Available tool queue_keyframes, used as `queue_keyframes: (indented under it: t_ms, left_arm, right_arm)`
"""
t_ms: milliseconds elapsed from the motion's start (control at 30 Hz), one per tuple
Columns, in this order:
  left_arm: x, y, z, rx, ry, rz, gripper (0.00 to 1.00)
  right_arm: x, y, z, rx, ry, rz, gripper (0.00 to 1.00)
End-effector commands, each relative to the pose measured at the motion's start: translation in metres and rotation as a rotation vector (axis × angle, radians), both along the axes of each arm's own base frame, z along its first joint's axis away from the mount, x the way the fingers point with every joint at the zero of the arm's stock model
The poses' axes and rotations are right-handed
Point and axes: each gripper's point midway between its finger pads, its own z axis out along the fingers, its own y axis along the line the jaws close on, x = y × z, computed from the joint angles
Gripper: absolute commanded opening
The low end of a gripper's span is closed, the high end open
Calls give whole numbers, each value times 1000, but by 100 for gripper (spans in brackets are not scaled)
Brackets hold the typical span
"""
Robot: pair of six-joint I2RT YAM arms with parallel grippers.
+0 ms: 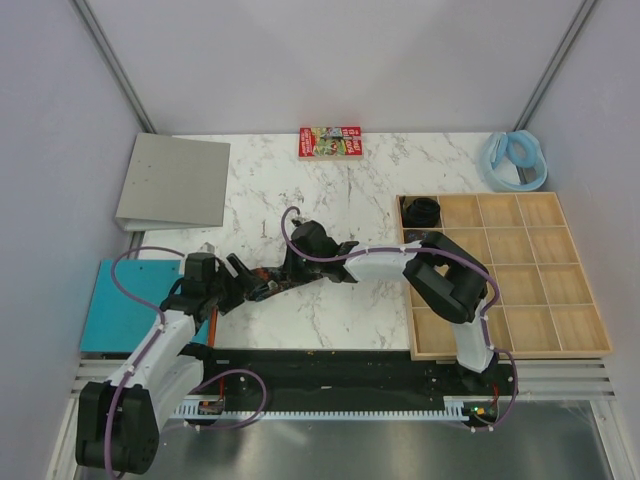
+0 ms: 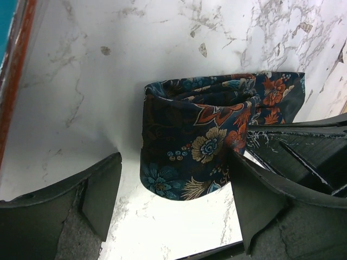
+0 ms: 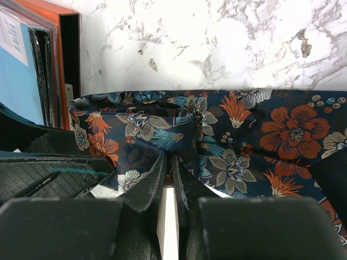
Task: Roll the ties
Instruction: Roll the tie at the center of the board.
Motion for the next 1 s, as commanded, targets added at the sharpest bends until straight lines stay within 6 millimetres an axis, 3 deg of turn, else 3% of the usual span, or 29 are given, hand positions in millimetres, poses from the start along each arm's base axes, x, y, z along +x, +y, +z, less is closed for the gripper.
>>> queue_keyframes:
  t_ms: [0,367,533,700,967]
  left_arm:
    - [0,-5,-6,1,-15,-27,85]
    - [5,-18,-14,10,14,-30,80]
    - [4,-22,-20,31,31,-28,68]
    - [6,-22,-10,60,39,-35,50]
    - [21,-23,29,135,66,-112,43]
  right_arm:
    - [-6,-1,-13,-5,27,7,15]
    - [-9,-1,-22,-6,45,9,15]
    - [-10,-2,-25,-8,51,10,15]
    - [-12,-1,-23,4,58,10,14]
    - [-11,7,-4,61,57,12,15]
